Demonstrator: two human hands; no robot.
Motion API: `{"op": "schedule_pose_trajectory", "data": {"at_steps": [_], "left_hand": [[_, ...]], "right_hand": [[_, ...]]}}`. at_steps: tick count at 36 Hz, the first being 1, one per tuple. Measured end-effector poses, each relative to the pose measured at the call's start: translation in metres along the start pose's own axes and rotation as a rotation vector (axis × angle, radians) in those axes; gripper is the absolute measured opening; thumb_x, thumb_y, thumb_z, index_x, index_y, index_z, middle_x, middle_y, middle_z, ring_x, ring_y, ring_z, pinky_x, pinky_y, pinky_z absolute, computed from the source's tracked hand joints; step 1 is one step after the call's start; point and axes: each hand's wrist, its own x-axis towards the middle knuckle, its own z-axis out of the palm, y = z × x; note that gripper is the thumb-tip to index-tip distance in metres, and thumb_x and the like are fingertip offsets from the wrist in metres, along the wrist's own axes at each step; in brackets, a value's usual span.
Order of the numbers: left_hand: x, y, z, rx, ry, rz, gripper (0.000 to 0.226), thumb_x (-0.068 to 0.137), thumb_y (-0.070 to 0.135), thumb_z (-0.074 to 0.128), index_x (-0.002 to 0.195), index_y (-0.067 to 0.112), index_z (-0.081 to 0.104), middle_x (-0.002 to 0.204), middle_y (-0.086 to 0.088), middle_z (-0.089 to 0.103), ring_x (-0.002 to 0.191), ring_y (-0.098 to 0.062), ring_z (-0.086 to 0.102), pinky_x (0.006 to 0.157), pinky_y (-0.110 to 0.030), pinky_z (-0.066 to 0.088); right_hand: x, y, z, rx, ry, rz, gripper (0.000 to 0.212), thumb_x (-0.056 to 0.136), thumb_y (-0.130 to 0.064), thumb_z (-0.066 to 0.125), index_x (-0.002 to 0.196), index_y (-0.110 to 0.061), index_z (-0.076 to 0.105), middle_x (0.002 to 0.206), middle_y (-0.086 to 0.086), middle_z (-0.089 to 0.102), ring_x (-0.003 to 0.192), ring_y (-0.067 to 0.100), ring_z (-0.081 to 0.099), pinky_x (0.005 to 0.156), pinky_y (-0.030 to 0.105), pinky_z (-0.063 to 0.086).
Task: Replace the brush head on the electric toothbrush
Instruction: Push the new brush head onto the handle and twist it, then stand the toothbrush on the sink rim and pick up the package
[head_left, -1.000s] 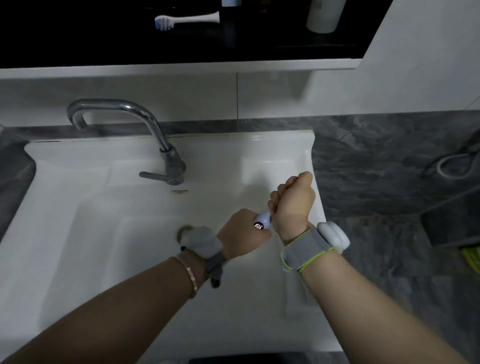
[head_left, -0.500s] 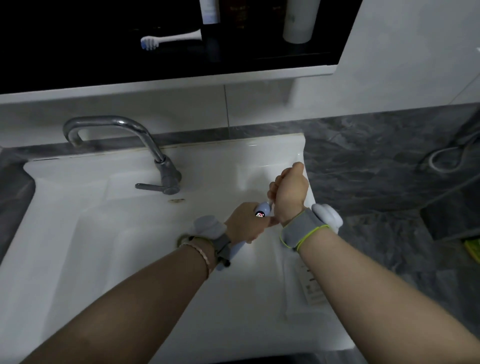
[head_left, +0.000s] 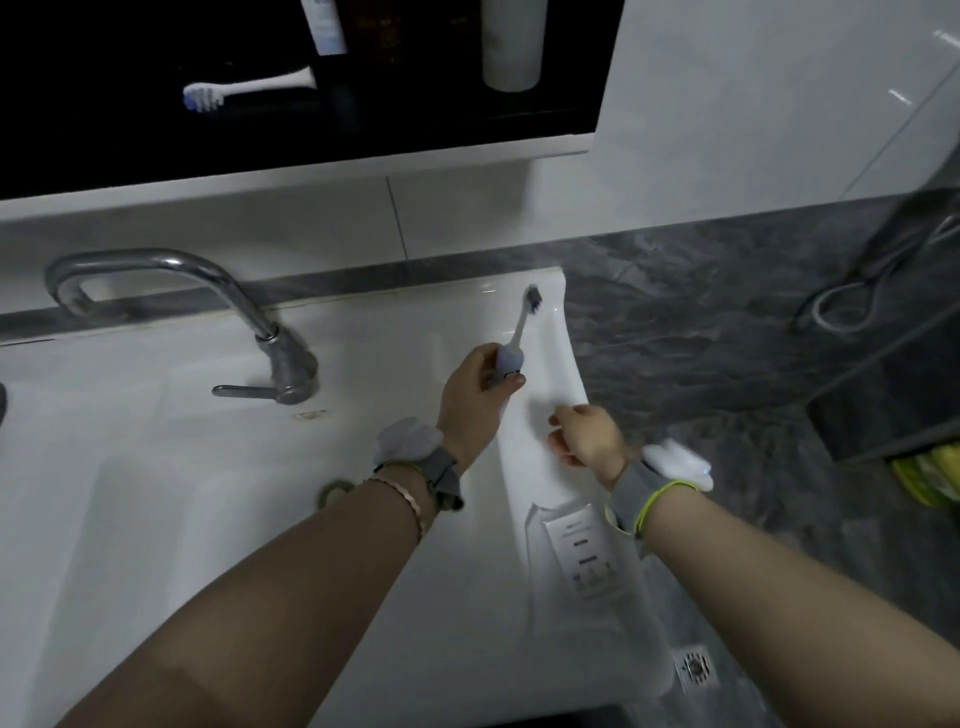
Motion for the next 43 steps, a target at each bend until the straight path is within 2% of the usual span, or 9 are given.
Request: {"op": "schedule_pose_trajectory", "data": {"at_steps": [5, 14, 20, 24, 28, 32, 37, 40, 43], "left_hand": [[-0.001, -0.008, 0.015, 0.076, -0.099, 0.013, 0.022, 0.087, 0.009, 0.057, 0.108, 0.012, 0.051, 0.101, -0.007, 0.055, 0.095, -0.022, 0.052, 0.087, -0.031, 0.040], [-0.001, -0.027, 0.022, 0.165, -0.141, 0.045, 0.035, 0.087, -0.001, 0.056, 0.121, -0.003, 0.049, 0.109, -0.006, 0.054, 0.102, -0.018, 0.051, 0.071, 0.005, 0.036], [0.006, -0.027, 0.019, 0.182, -0.143, 0.052, 0.039, 0.090, 0.002, 0.053, 0.128, -0.001, 0.045, 0.110, -0.003, 0.052, 0.101, -0.015, 0.050, 0.069, 0.005, 0.037], [0.009, -0.025, 0.017, 0.171, -0.147, 0.021, 0.038, 0.090, 0.003, 0.053, 0.127, 0.001, 0.045, 0.111, -0.006, 0.054, 0.100, -0.017, 0.052, 0.076, -0.015, 0.041], [0.010, -0.025, 0.020, 0.173, -0.142, 0.013, 0.037, 0.088, 0.004, 0.057, 0.124, 0.001, 0.049, 0.106, -0.004, 0.056, 0.096, -0.017, 0.054, 0.072, -0.007, 0.043], [0.008, -0.023, 0.022, 0.153, -0.126, -0.007, 0.038, 0.086, 0.004, 0.060, 0.122, 0.000, 0.051, 0.108, -0.011, 0.060, 0.098, -0.018, 0.054, 0.085, -0.025, 0.044], [0.001, -0.031, 0.018, 0.175, -0.084, -0.072, 0.063, 0.084, 0.011, 0.064, 0.139, 0.011, 0.034, 0.135, -0.014, 0.049, 0.118, -0.024, 0.051, 0.101, -0.035, 0.042], [-0.012, -0.047, 0.021, 0.251, 0.034, -0.156, 0.071, 0.080, 0.011, 0.068, 0.140, 0.007, 0.029, 0.133, -0.019, 0.046, 0.117, -0.032, 0.051, 0.093, -0.033, 0.043], [-0.039, -0.071, 0.033, 0.429, -0.230, -0.324, 0.079, 0.073, 0.029, 0.076, 0.135, 0.004, 0.034, 0.129, -0.019, 0.050, 0.115, -0.034, 0.054, 0.092, -0.033, 0.044]], "right_hand": [[0.010, 0.022, -0.006, -0.086, 0.009, -0.002, 0.013, 0.094, -0.014, 0.043, 0.087, -0.010, 0.053, 0.061, 0.000, 0.050, 0.053, 0.011, 0.046, 0.051, 0.022, 0.038], [0.020, 0.034, -0.008, -0.119, 0.045, -0.022, 0.032, 0.091, -0.016, 0.044, 0.106, 0.004, 0.065, 0.086, 0.012, 0.057, 0.081, 0.025, 0.052, 0.065, 0.031, 0.041], [0.021, 0.032, -0.006, -0.148, 0.107, -0.025, 0.026, 0.090, -0.005, 0.047, 0.087, 0.006, 0.071, 0.044, 0.000, 0.055, 0.065, 0.027, 0.053, 0.053, 0.025, 0.037], [0.017, 0.031, -0.009, -0.170, 0.083, -0.044, 0.029, 0.091, -0.007, 0.046, 0.096, 0.009, 0.069, 0.068, 0.011, 0.059, 0.078, 0.023, 0.055, 0.056, 0.026, 0.038], [0.015, 0.034, -0.007, -0.163, 0.099, -0.057, 0.024, 0.090, -0.008, 0.046, 0.088, 0.000, 0.069, 0.065, 0.009, 0.061, 0.080, 0.023, 0.056, 0.068, 0.024, 0.040], [0.015, 0.038, -0.007, -0.171, 0.111, -0.056, 0.028, 0.090, -0.009, 0.046, 0.096, 0.006, 0.069, 0.084, 0.021, 0.067, 0.084, 0.028, 0.060, 0.077, 0.028, 0.043], [0.012, 0.038, -0.006, -0.207, 0.172, -0.063, 0.029, 0.090, -0.011, 0.048, 0.099, 0.006, 0.069, 0.104, 0.026, 0.070, 0.102, 0.038, 0.064, 0.088, 0.035, 0.050], [0.010, 0.039, -0.009, -0.231, 0.166, -0.059, 0.030, 0.091, -0.013, 0.047, 0.101, 0.004, 0.069, 0.106, 0.024, 0.071, 0.104, 0.036, 0.064, 0.089, 0.032, 0.049], [0.007, 0.042, -0.011, -0.256, 0.193, -0.057, 0.031, 0.091, -0.015, 0.045, 0.104, 0.001, 0.069, 0.108, 0.021, 0.071, 0.105, 0.034, 0.063, 0.090, 0.032, 0.048]]}}
